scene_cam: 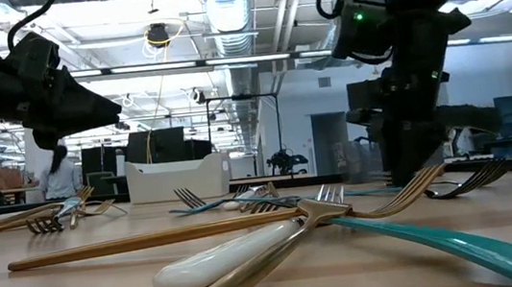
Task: Sort silverware by color (type)
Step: Put the white fork into the white bin
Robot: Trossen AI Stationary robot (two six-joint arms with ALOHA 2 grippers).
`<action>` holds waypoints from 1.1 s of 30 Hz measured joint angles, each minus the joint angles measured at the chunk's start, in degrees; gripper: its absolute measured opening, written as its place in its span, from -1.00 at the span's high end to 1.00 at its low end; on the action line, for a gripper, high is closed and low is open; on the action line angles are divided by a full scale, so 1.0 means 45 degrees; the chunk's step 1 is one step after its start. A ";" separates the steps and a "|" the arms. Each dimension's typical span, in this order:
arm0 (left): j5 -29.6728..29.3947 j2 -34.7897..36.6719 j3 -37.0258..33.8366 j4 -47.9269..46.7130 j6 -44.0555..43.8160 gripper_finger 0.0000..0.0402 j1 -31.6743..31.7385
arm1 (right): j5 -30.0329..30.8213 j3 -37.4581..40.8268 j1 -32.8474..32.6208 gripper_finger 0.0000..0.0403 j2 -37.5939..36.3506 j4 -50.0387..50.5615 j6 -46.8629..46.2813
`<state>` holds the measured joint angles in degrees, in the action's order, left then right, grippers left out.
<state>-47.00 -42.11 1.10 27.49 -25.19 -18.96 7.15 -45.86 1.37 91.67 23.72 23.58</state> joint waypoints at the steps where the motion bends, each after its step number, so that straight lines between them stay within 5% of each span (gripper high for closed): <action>1: 0.0004 0.0000 0.0000 0.0011 0.0000 0.40 -0.0005 | 0.0025 -0.0112 0.0010 0.76 -0.0139 -0.0034 -0.0131; 3: 0.0010 0.0000 0.0000 0.0060 -0.0016 0.40 -0.0005 | 0.0103 -0.0244 0.0061 0.92 -0.0601 -0.0038 -0.0273; 8: 0.0333 -0.0018 -0.0004 0.0340 -0.0009 0.40 -0.0005 | 0.0102 -0.0447 0.0042 0.91 -0.1125 -0.1628 -0.1194; 16: 0.1985 -0.1675 0.0398 0.3126 0.2302 0.40 0.0000 | -0.0572 -0.0508 -0.0041 0.94 -0.0734 -1.0243 -0.3269; 24: 0.1518 -0.5393 0.3021 0.3155 0.4080 0.29 0.0000 | -0.0629 -0.0506 -0.0719 0.94 0.1320 -1.7337 -0.3838; 29: 0.0516 -0.7164 0.4852 0.3140 0.5765 0.14 0.0000 | -0.0626 -0.0506 -0.1080 0.94 0.2134 -1.8664 -0.4469; 33: 0.1645 -0.8123 0.5990 0.3140 0.6631 0.08 0.0195 | -0.0622 -0.0511 -0.1248 0.94 0.2497 -1.9626 -0.4712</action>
<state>-39.60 -78.66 28.06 41.62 4.65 -18.08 4.35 -48.16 -4.24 102.91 -64.60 2.37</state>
